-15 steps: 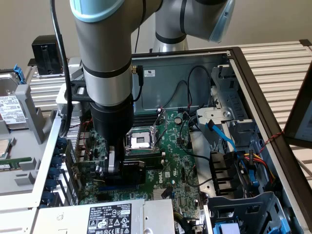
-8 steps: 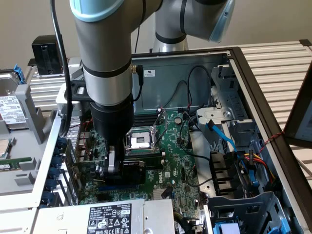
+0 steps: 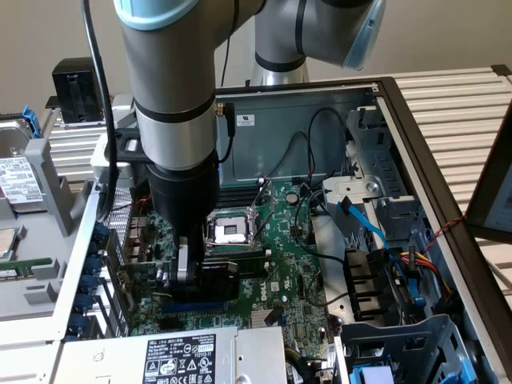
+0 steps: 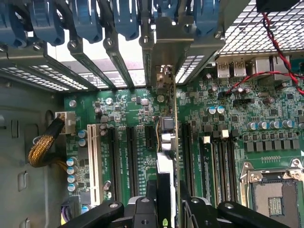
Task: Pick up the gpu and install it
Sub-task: 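Insert the gpu into the slot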
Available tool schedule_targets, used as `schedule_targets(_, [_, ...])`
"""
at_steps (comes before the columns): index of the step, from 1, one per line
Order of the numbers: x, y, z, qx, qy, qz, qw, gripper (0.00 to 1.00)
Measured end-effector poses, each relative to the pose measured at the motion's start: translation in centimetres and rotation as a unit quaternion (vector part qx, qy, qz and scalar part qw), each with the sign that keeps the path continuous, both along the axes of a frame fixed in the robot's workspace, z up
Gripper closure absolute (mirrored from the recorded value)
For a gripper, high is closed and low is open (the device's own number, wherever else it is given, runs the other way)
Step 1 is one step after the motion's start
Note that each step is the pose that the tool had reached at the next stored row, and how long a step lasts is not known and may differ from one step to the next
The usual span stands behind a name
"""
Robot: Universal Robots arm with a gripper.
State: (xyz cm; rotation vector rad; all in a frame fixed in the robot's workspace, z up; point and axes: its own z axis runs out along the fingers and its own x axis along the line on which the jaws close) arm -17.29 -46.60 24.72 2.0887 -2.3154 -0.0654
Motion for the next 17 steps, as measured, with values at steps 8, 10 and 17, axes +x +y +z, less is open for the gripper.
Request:
schedule_targets(8, [0.7,-0.25,0.24,0.0039,0.0,0.0,1.0,0.73])
schedule_targets(10, [0.71,-0.26,0.25,0.004,0.0,0.0,1.0,0.73])
schedule_targets(17, [0.83,-0.28,0.25,0.004,0.0017,0.007,1.0,0.73])
